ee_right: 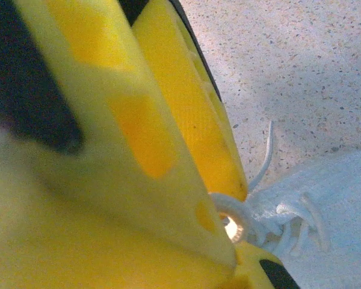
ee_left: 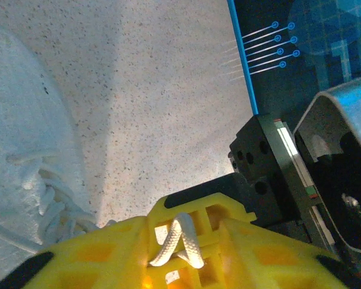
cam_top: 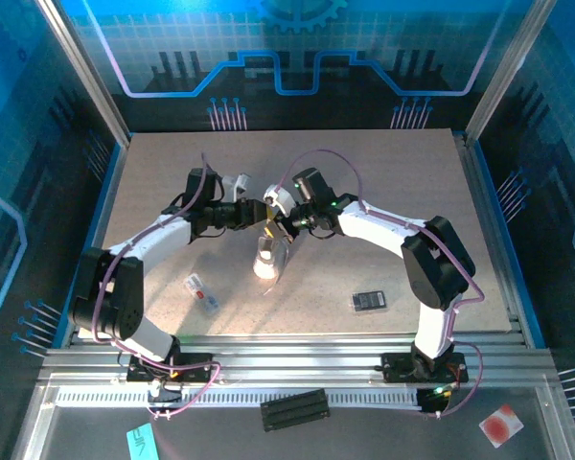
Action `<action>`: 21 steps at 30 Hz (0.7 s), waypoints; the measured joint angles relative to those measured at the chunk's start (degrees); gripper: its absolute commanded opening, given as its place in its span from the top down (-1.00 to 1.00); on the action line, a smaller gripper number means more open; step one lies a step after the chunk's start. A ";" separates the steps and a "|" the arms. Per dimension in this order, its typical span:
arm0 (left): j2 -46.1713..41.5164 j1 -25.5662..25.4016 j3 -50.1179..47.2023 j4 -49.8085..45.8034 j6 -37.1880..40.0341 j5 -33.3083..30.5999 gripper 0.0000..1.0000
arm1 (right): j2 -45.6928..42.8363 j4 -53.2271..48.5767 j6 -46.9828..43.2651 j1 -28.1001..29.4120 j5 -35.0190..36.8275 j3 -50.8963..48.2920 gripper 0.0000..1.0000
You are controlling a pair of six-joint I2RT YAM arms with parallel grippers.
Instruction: Tie the shoes
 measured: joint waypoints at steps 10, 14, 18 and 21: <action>-2.05 0.17 -0.13 -4.48 5.03 -4.22 1.00 | -1.07 0.37 0.39 -0.13 -2.19 -0.35 0.00; -2.27 0.85 0.02 -7.67 8.85 -5.38 1.00 | -4.90 1.90 2.51 -2.49 -7.06 -2.73 0.01; -2.43 1.16 0.87 -10.86 12.87 -6.40 1.00 | -6.36 3.85 5.01 -6.40 -10.43 -3.50 0.16; -2.93 1.20 2.45 -13.31 16.31 -6.80 1.00 | -5.57 3.76 6.78 -8.41 -10.54 -3.41 0.20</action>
